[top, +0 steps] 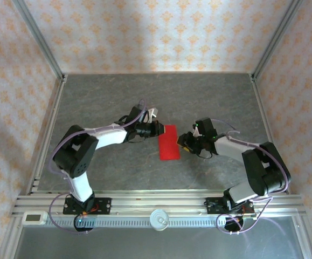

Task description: Fold a paper plane with a square sheet of paper (pick it up from the middle)

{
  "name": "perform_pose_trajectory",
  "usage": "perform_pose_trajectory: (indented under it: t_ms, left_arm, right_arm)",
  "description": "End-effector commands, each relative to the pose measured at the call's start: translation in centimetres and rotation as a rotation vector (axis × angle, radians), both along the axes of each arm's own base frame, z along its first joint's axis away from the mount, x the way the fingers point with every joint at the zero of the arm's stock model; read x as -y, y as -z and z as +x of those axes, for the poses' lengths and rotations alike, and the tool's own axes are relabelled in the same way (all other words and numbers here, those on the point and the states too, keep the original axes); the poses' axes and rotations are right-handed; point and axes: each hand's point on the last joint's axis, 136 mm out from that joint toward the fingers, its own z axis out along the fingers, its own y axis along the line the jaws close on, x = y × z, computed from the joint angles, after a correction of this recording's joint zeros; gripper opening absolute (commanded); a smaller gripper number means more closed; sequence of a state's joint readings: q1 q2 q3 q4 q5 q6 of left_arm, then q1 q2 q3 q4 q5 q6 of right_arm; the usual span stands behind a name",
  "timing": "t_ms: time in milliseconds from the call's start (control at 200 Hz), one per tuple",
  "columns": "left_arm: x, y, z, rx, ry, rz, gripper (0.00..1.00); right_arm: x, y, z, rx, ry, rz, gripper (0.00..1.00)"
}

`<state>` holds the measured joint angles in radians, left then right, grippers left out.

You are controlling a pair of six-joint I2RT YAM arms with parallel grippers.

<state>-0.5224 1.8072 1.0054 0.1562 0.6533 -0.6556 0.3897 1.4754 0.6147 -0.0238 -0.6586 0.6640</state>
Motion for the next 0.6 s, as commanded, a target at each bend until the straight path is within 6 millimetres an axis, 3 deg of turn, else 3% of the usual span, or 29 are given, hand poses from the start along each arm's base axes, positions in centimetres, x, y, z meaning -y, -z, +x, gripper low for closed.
perform_pose_trajectory:
  t_ms: [0,65,105,275,470,591]
  left_arm:
    - [0.1,1.5,1.0,-0.023,0.026,0.040,0.14]
    - [0.2,1.8,1.6,-0.022,0.028,0.047,0.14]
    - [0.0,3.5,1.8,-0.052,0.027,0.060,0.14]
    - [-0.1,5.5,2.4,-0.083,0.027,0.066,0.14]
    - [-0.8,8.3,1.2,-0.134,0.033,0.103,0.14]
    - [-1.2,8.7,0.8,-0.144,0.028,0.098,0.14]
  right_arm:
    - [-0.3,-1.3,-0.3,0.020,0.005,0.048,0.44]
    - [-0.6,-1.6,-0.4,0.022,0.000,0.069,0.46]
    - [-0.7,-1.6,-0.5,0.015,-0.007,0.075,0.47]
    - [-1.8,-0.8,-1.3,-0.031,-0.056,0.100,0.48]
    - [-1.8,-0.1,-1.7,-0.058,-0.065,0.092,0.49]
    - [-2.3,-0.4,-1.7,-0.057,-0.080,0.119,0.49]
